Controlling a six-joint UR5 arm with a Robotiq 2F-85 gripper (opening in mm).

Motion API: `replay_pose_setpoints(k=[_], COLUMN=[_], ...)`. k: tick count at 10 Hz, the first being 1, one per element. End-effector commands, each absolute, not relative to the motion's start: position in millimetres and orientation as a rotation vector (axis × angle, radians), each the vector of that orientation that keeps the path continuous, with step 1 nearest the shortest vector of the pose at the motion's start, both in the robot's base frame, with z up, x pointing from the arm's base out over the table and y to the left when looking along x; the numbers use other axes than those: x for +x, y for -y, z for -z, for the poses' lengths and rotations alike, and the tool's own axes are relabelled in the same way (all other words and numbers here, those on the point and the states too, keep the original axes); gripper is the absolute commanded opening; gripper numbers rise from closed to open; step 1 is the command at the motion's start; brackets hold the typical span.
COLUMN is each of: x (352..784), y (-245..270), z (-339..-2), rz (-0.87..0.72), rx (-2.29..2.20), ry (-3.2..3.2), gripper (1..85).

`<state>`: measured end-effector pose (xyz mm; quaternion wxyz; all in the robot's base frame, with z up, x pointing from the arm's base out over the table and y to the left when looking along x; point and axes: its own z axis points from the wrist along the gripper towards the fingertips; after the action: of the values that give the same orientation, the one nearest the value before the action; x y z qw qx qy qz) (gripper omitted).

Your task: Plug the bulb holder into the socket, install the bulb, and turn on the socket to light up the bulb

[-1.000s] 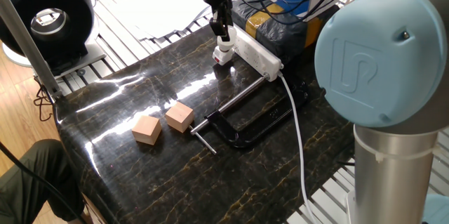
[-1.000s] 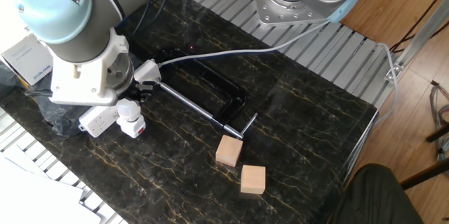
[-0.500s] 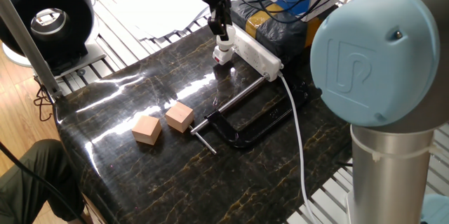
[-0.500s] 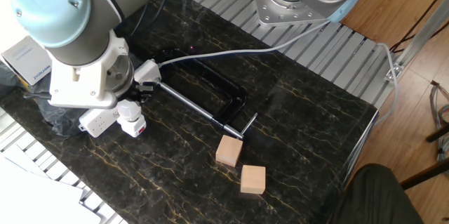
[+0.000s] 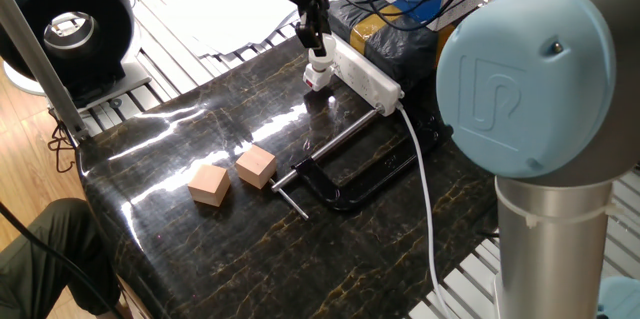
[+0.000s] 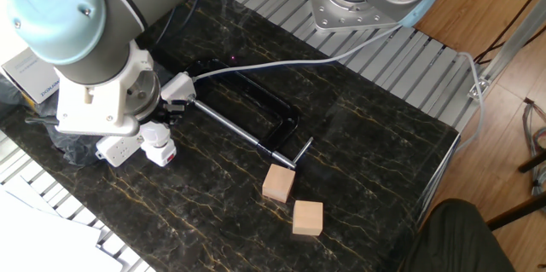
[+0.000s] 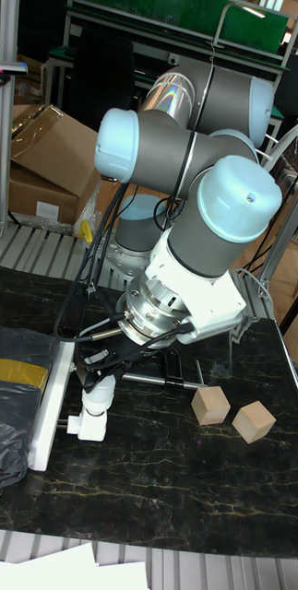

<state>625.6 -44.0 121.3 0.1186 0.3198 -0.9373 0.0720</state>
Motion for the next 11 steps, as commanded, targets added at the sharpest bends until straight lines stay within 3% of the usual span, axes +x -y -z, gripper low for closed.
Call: replay_pose_setpoints(k=[1,11], x=[623.1,626.8], y=[35.3,41.2], z=[-121.0,-121.5], rz=[-0.16,-0.211], rx=[0.91,0.901], ry=[2.743,2.719], gripper=[1.0,1.0])
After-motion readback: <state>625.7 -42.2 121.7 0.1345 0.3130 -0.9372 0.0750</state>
